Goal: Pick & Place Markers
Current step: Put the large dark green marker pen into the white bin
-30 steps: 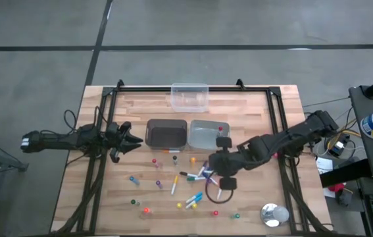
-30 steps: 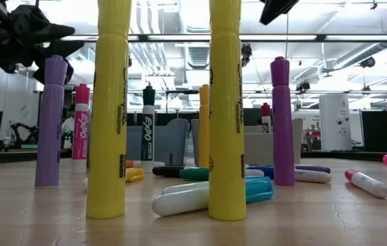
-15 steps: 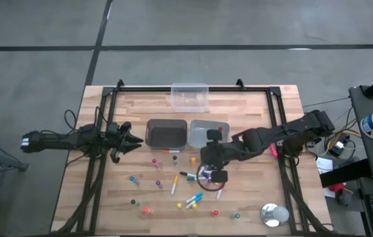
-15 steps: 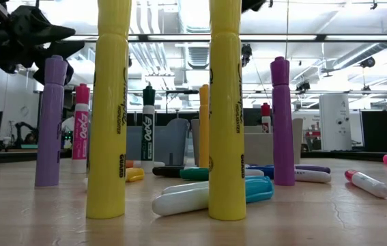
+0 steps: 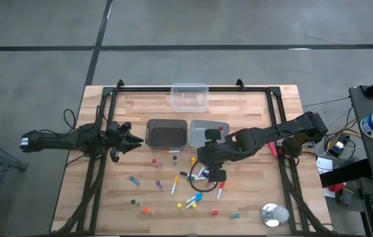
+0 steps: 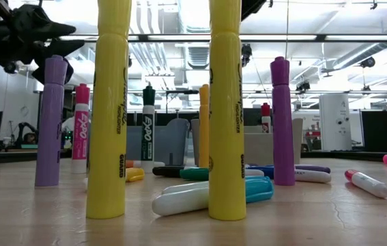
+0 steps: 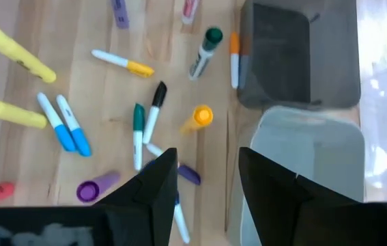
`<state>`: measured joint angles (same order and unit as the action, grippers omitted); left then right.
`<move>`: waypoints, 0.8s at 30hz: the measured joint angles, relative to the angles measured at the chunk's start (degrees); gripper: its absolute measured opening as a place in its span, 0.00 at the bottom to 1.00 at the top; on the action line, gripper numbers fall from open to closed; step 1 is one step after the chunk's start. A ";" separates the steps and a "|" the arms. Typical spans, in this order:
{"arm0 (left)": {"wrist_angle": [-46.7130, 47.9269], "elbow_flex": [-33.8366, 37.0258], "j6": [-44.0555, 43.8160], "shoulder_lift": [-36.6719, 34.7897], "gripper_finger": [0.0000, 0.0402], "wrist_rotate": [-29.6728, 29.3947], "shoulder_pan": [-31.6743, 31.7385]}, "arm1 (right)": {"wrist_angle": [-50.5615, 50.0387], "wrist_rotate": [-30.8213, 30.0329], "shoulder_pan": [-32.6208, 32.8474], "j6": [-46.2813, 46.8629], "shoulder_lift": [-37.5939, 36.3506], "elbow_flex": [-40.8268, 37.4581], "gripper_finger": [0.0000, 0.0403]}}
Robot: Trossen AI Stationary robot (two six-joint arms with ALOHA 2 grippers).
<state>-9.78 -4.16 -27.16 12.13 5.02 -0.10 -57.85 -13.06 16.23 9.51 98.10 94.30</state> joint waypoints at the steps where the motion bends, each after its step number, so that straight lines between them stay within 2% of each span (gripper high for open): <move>1: 0.95 -0.78 0.01 0.69 0.26 0.00 -0.01 | -0.68 -0.02 0.00 0.54 -0.05 -0.19 0.39; 7: 8.34 -5.87 1.78 6.16 0.26 -0.07 -0.13 | -1.63 -0.03 0.00 1.33 -0.07 -2.04 0.38; 16: 8.30 -8.03 2.66 11.10 0.26 -0.10 -0.13 | -1.08 -0.15 0.02 0.81 -0.07 -2.32 0.39; 24: 8.09 -7.89 2.60 11.18 0.26 -0.15 -0.13 | 5.95 -0.06 -0.13 -4.46 -0.07 -2.36 0.39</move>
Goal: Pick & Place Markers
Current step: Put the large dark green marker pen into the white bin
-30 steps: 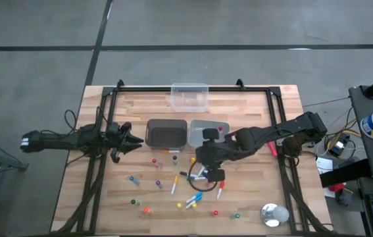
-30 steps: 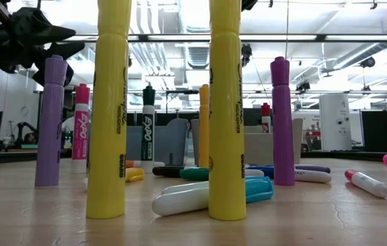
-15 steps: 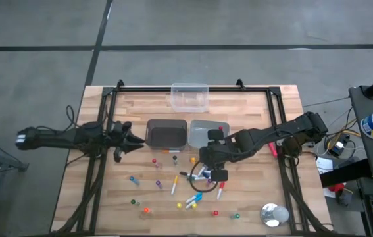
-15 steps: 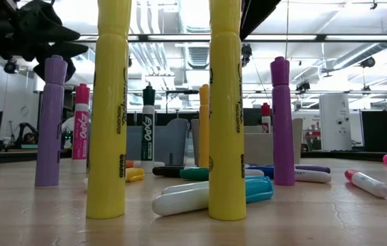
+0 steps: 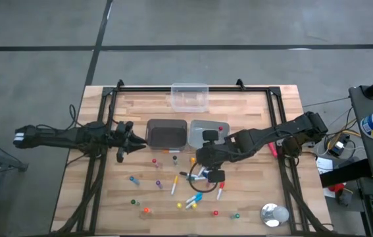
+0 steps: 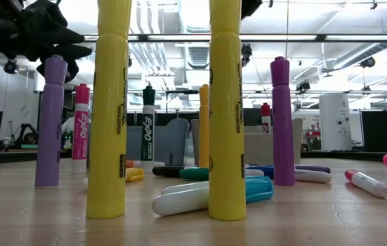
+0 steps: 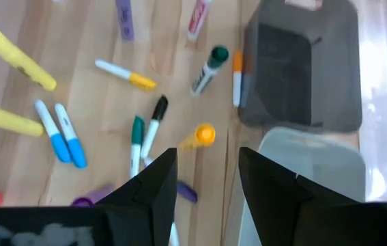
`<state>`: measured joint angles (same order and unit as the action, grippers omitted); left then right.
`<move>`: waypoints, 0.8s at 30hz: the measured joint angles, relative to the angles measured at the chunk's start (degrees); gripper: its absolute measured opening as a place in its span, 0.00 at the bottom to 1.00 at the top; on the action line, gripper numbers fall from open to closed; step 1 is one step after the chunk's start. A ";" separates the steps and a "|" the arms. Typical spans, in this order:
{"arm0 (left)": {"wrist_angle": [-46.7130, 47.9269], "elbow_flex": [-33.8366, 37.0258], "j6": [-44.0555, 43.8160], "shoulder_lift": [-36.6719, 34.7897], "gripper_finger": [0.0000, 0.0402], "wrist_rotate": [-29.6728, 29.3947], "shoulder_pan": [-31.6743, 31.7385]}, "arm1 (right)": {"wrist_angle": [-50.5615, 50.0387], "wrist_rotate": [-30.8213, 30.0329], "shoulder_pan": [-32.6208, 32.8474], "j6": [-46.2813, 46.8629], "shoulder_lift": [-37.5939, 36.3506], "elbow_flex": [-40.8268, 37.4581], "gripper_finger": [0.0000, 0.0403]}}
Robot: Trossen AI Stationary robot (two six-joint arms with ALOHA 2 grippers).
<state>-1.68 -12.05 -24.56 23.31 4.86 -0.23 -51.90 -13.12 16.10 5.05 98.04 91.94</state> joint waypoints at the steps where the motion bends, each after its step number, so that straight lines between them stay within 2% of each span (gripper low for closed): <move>1: 0.25 0.00 -0.02 0.00 0.26 0.02 0.00 | 0.68 0.11 -0.04 -0.49 0.00 0.00 0.38; 10: 0.29 0.19 4.16 -0.07 0.26 4.04 -0.02 | 3.40 1.43 -2.47 -3.10 0.00 0.00 0.38; 14: -2.30 0.86 5.96 -0.26 0.26 4.04 -0.04 | 3.41 1.89 -3.68 -3.77 0.00 0.00 0.38; 18: -4.96 2.35 8.10 -1.02 0.26 4.06 -0.04 | 4.96 4.85 -5.05 -4.84 0.00 0.00 0.38; 24: -8.50 5.22 9.12 -3.06 0.26 6.50 -0.26 | 5.44 6.23 -6.08 -6.30 0.65 2.15 0.38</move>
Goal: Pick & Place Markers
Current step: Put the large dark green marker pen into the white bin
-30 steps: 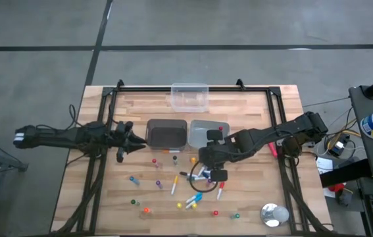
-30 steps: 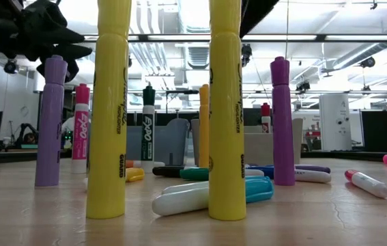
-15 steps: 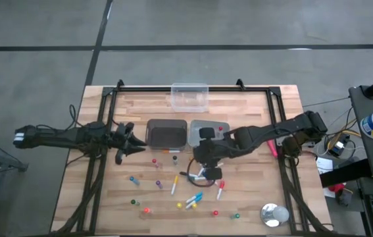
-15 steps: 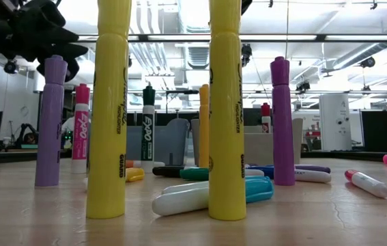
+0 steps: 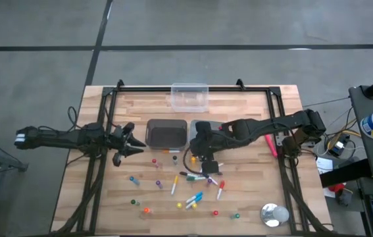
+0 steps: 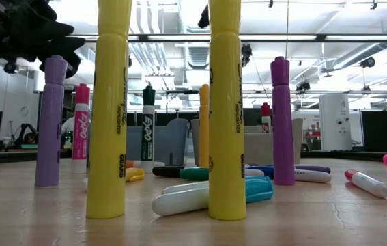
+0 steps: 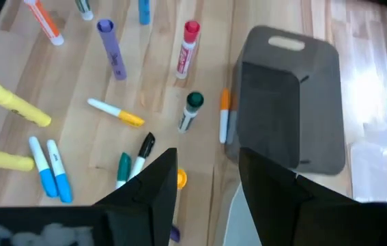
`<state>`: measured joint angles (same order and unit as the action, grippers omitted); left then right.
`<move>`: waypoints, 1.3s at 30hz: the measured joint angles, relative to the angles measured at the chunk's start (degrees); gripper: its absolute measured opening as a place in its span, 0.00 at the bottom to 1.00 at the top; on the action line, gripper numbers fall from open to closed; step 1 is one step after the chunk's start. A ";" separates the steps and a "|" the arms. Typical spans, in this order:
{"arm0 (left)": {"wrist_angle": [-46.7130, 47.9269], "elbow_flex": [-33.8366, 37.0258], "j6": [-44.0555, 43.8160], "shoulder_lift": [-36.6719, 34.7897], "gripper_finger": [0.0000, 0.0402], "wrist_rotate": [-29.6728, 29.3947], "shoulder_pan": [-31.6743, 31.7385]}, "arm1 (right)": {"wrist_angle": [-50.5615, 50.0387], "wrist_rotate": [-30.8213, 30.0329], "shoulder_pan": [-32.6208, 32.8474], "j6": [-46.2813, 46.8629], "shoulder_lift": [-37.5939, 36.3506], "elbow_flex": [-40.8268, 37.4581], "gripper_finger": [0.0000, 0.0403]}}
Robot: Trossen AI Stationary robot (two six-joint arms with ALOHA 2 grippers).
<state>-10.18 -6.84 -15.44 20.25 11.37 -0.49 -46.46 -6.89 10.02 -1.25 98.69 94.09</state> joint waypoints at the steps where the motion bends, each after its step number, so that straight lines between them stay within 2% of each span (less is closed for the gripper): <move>1: -0.15 0.46 -0.10 -0.28 0.26 0.13 -0.04 | -0.03 0.08 0.00 -0.42 0.45 0.63 0.38; 8: -3.04 2.73 -0.98 -1.95 0.26 0.72 -0.07 | -3.45 0.96 0.09 -3.68 7.80 10.33 0.38; 17: -3.23 3.52 -2.74 -3.10 0.26 1.12 -0.04 | -16.57 0.96 0.03 -7.89 21.52 29.78 0.39; 23: -3.16 3.55 -4.03 -3.16 0.26 1.15 -0.04 | -21.36 1.31 -0.72 -10.15 29.39 41.00 0.45; 29: -2.98 3.63 -4.22 -3.22 0.26 1.21 -0.07 | -22.10 4.15 -2.75 -9.21 29.74 39.49 0.53; 39: -3.03 4.29 -4.30 -3.27 0.26 1.22 -0.07 | -19.60 4.38 -3.32 -8.25 29.80 36.63 0.53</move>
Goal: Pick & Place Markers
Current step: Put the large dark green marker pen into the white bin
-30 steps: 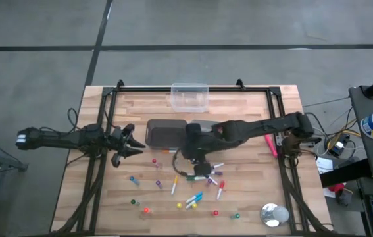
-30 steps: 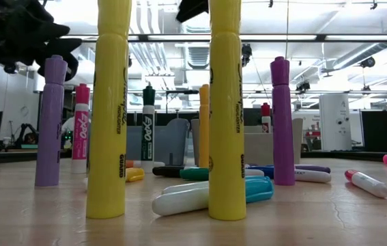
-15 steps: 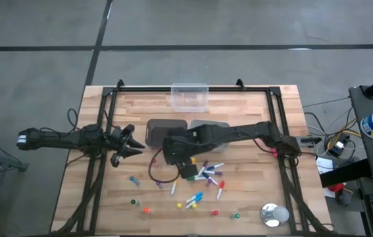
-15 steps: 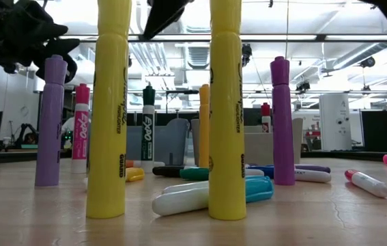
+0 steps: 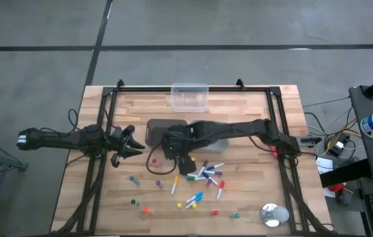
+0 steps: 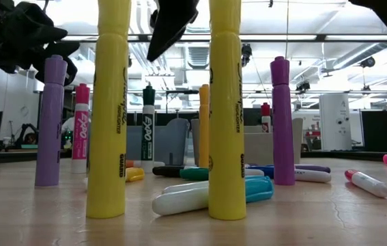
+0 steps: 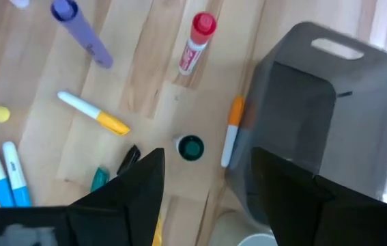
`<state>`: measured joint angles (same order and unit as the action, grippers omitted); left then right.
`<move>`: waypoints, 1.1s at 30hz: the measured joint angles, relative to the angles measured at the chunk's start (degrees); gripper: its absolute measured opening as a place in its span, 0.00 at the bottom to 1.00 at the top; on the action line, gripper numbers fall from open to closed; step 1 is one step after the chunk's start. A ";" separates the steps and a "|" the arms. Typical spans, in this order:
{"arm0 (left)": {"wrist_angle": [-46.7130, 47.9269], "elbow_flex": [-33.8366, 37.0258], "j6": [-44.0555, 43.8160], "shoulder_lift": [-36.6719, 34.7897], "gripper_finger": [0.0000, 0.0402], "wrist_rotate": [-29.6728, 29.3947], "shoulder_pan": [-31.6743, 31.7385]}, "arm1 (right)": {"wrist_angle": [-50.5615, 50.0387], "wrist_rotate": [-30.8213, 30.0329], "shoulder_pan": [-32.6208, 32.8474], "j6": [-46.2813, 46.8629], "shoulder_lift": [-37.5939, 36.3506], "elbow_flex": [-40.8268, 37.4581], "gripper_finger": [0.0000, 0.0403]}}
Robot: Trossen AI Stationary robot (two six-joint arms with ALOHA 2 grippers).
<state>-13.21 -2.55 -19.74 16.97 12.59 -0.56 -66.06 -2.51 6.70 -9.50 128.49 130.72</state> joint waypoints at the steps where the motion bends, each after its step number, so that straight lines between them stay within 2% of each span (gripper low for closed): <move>1: -0.02 0.00 -0.01 0.01 0.26 -0.01 0.00 | 0.73 0.01 0.00 -0.04 0.00 -0.84 0.53; 14: -0.11 0.00 -0.27 0.00 0.26 0.00 0.00 | 6.03 0.03 -0.20 -1.22 0.04 -6.02 0.53; 18: -0.09 0.00 -0.25 0.01 0.26 -0.01 0.00 | 7.74 2.32 -0.53 -0.74 0.04 -7.51 0.53; 33: 0.00 0.00 -0.25 0.02 0.26 -0.01 0.00 | 10.57 3.25 -0.87 -0.43 0.07 -11.22 0.53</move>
<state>-13.21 -2.55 -19.99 16.99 12.58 -0.56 -55.49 0.73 5.82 -9.93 128.55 119.50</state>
